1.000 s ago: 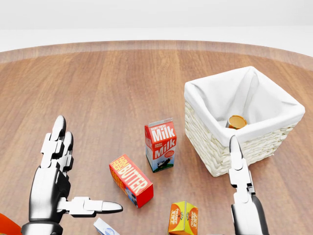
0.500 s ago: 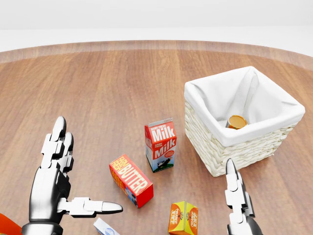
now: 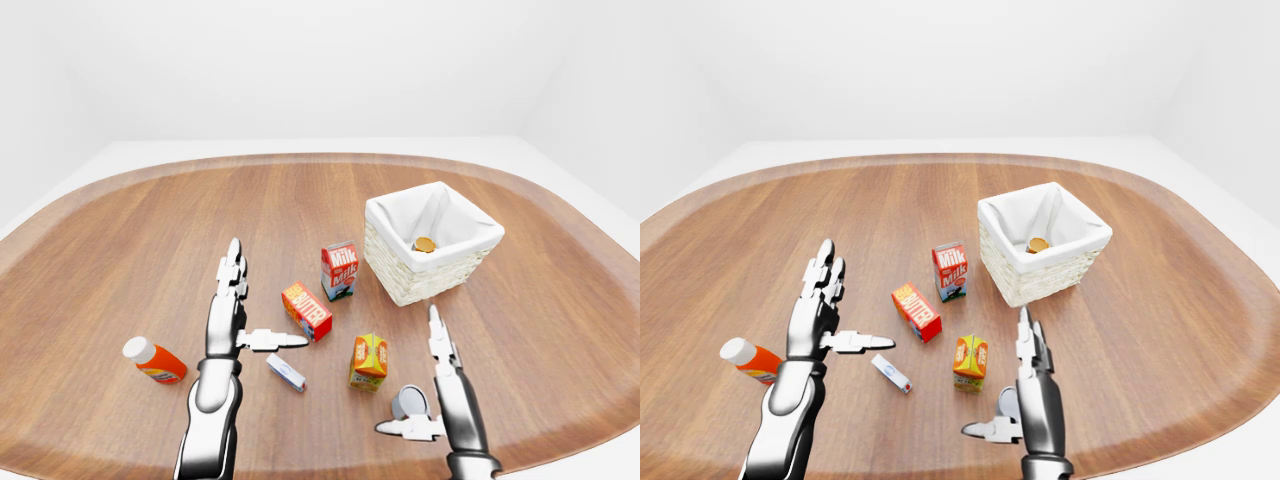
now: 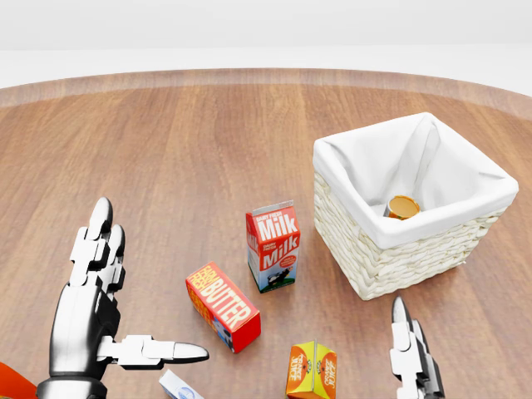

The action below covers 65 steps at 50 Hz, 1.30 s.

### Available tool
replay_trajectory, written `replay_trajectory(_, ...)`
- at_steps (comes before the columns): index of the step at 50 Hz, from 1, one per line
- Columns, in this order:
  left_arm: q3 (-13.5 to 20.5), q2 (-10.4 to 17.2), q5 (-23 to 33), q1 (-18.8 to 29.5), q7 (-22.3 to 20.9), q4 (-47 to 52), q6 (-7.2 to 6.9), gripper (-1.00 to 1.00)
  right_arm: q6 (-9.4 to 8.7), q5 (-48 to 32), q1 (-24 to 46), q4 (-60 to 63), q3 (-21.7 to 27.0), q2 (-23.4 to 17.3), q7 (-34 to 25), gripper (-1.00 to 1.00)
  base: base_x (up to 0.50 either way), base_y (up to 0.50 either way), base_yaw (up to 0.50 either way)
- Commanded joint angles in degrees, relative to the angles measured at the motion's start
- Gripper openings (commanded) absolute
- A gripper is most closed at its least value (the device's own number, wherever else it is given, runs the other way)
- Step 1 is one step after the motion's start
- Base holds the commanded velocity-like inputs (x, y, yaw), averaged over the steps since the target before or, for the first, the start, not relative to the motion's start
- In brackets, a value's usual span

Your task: Pick up the alphabet soup and the tomato sauce, and put them in the basket.

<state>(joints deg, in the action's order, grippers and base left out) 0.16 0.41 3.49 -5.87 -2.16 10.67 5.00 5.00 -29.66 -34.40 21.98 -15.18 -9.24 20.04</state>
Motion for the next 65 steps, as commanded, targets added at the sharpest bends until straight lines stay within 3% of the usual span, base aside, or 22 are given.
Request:
replay_trajectory(1, 0.1, 0.0, -0.1, 0.0, 0.1, 0.2, 0.00, 1.00, 0.00, -0.1, -2.1, 0.6, 0.2, -0.2, -0.8, 1.00, 0.00, 0.00, 0.00)
replay_trajectory(10, 0.1, 0.0, -0.1, 0.0, 0.1, 0.2, 0.00, 1.00, 0.00, -0.5, -2.4, -1.5, -0.5, -0.9, 0.6, 1.00, 0.00, 0.00, 0.00)
replay_trajectory(13, 0.1, 0.0, -0.1, 0.0, 0.1, 0.2, 0.00, 1.00, 0.00, -1.6, -1.1, -8.2, -0.3, -1.0, 3.6, 1.00, 0.00, 0.00, 0.00)
replay_trajectory(17, 0.1, 0.0, -0.1, 0.0, 0.1, 0.2, 0.00, 1.00, 0.00, -0.8, -2.3, -4.6, 0.2, -0.8, 1.3, 1.00, 0.00, 0.00, 0.00)
replay_trajectory(20, 0.1, 0.0, -0.1, 0.0, 0.1, 0.2, 0.00, 1.00, 0.00, -1.6, -1.2, -9.6, 0.7, -0.6, 3.3, 1.00, 0.00, 0.00, 0.00)
replay_trajectory(32, 0.1, 0.0, -0.2, 0.0, 0.1, 0.2, 0.00, 1.00, 0.00, -1.5, -2.6, -8.5, 2.3, 0.5, 1.4, 1.00, 0.00, 0.00, 0.00)
replay_trajectory(65, 0.1, 0.0, -0.1, 0.0, 0.1, 0.2, 0.00, 1.00, 0.00, -2.2, 4.2, -24.3, 4.8, 3.0, 3.0, 1.00, 0.00, 0.00, 0.00)
